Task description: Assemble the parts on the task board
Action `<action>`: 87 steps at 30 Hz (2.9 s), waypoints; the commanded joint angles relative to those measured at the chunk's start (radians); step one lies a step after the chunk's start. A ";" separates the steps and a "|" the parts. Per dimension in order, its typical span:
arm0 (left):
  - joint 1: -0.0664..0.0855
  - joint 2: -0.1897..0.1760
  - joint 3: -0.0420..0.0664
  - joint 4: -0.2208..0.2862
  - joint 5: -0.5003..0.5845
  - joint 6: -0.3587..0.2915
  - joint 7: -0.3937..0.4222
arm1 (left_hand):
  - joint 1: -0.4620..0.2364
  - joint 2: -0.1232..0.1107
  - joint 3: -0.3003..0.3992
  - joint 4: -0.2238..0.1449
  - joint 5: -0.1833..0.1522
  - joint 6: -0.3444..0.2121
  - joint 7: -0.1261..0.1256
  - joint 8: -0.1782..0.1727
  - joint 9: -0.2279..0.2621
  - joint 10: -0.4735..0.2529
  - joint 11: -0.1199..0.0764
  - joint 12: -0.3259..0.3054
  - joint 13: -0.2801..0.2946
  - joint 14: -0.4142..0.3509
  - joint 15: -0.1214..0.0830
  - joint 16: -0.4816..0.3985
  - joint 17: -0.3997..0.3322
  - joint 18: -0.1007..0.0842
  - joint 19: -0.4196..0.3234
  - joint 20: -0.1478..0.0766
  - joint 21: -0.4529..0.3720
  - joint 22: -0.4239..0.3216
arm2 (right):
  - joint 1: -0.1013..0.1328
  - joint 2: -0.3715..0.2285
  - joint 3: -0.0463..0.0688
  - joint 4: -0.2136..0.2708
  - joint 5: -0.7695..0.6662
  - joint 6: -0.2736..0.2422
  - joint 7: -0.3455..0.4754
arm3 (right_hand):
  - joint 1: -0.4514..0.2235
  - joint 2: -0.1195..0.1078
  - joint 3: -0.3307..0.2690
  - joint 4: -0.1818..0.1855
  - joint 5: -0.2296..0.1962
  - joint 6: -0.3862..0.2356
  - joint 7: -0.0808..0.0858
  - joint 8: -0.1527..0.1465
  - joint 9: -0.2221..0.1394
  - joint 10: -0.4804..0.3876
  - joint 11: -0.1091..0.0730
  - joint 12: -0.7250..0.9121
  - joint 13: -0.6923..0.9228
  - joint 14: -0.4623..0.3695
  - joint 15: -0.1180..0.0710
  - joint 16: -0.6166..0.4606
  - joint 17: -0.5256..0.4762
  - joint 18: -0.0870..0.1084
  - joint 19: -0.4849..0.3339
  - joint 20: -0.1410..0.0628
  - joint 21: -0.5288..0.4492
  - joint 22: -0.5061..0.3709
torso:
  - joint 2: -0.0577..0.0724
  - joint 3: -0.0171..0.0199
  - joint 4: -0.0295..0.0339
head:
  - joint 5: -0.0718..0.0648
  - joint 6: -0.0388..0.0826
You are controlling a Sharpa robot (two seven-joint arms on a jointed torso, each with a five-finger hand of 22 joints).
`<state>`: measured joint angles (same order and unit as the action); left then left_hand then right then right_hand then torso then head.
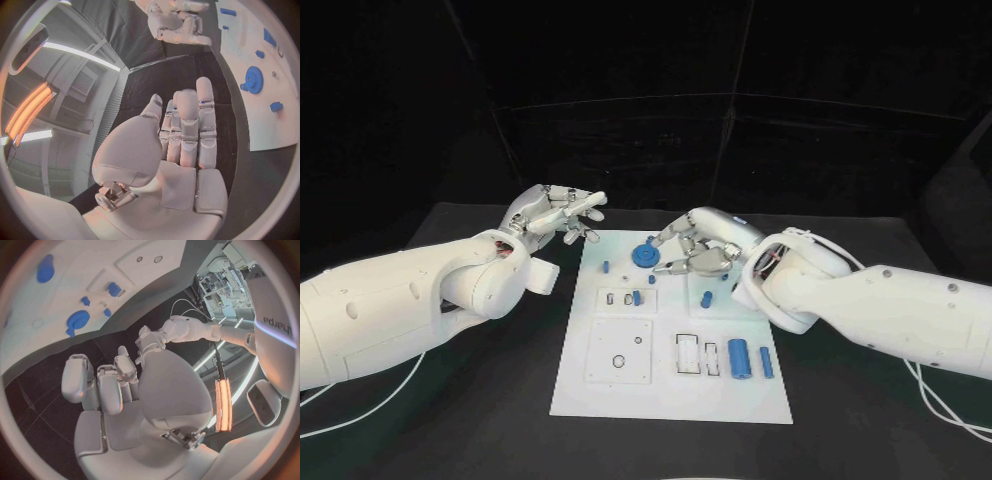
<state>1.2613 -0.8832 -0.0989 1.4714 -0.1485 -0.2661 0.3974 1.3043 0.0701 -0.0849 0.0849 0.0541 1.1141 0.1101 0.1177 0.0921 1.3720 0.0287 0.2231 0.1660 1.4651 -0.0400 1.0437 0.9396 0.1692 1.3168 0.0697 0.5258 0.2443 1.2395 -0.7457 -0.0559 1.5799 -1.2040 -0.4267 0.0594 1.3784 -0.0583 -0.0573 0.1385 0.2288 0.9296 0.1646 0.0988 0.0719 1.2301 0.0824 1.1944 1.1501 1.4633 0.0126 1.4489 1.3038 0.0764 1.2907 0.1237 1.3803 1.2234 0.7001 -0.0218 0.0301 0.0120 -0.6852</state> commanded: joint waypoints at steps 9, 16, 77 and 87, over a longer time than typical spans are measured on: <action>0.084 0.030 -0.006 -0.001 -0.521 0.294 -0.637 | -0.060 0.014 -0.057 0.075 -0.008 0.006 -0.031 0.085 0.097 -0.035 -0.027 0.405 0.416 0.106 -0.021 0.527 0.631 -0.077 0.131 -0.036 0.688 0.776 | 0.073 -0.109 0.003 -0.053 0.515 0.101 0.157 | 0.135 0.042 0.070 -0.040 0.001 0.046 -0.001 0.018 -0.004 -0.197 -0.001 -0.600 -0.590 -0.240 -0.006 -0.721 -0.741 0.109 -0.393 -0.004 -0.515 -0.584 | -0.035 0.0050 0.0054 | -0.009 -0.012; 0.131 0.087 -0.040 -0.014 -0.653 0.391 -0.819 | -0.095 0.030 -0.094 0.139 -0.002 -0.029 -0.029 0.125 0.145 -0.090 -0.023 0.530 0.554 0.106 -0.022 0.527 0.631 -0.087 0.147 -0.032 0.759 0.865 | 0.083 -0.117 0.003 -0.096 0.587 0.118 0.180 | 0.143 0.020 0.114 -0.024 0.002 0.088 -0.013 -0.003 -0.006 -0.063 -0.015 -0.787 -0.771 -0.162 -0.014 -0.930 -0.818 0.107 -0.342 -0.007 -0.624 -0.662 | -0.044 0.0088 0.0038 | -0.002 -0.021; 0.142 0.419 -0.135 -0.276 -0.833 0.536 -0.934 | -0.142 0.044 -0.219 0.201 -0.005 -0.110 -0.055 0.323 0.401 -0.041 -0.046 0.891 0.915 0.106 -0.041 0.527 0.631 -0.114 0.174 -0.044 0.874 1.042 | 0.087 -0.071 0.003 -0.156 0.533 0.113 0.150 | 0.130 -0.019 0.132 -0.016 0.053 0.098 -0.008 -0.030 -0.005 -0.010 -0.013 -0.878 -0.835 -0.104 -0.010 -1.059 -0.815 0.105 -0.300 -0.010 -0.687 -0.702 | -0.047 0.0106 0.0009 | 0.008 -0.056; 0.137 0.435 -0.135 -0.294 -0.833 0.563 -0.937 | -0.135 0.047 -0.217 0.196 -0.005 -0.112 -0.055 0.326 0.408 -0.040 -0.047 0.892 0.916 0.106 -0.041 0.527 0.631 -0.114 0.174 -0.044 0.875 1.043 | 0.087 -0.069 0.003 -0.157 0.533 0.116 0.149 | 0.129 -0.019 0.133 -0.015 0.055 0.098 -0.008 -0.029 -0.005 -0.009 -0.013 -0.879 -0.835 -0.104 -0.010 -1.061 -0.814 0.105 -0.300 -0.009 -0.688 -0.703 | -0.048 0.0113 0.0019 | 0.005 -0.058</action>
<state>1.3975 -0.4503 -0.2339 1.1792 -0.9745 0.2709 -0.5303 1.1675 0.1140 -0.3034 0.2840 0.0503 1.0075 0.0552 0.4417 0.4988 1.3259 -0.0198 1.1086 1.0812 1.4669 -0.0731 1.5677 1.3076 0.0613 1.4677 0.0287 1.3943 1.2862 1.3240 -0.8160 -0.0537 1.4222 -0.6684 -0.3184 0.2054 1.5132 -0.0708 0.0703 0.1220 0.2789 1.0251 0.1536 0.0724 0.0674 1.2149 0.0662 0.3199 0.3165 1.3545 0.0034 0.3912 0.4885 0.1710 0.9830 0.1124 0.6957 0.5214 0.6530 -0.0108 0.0317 0.0180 -0.7419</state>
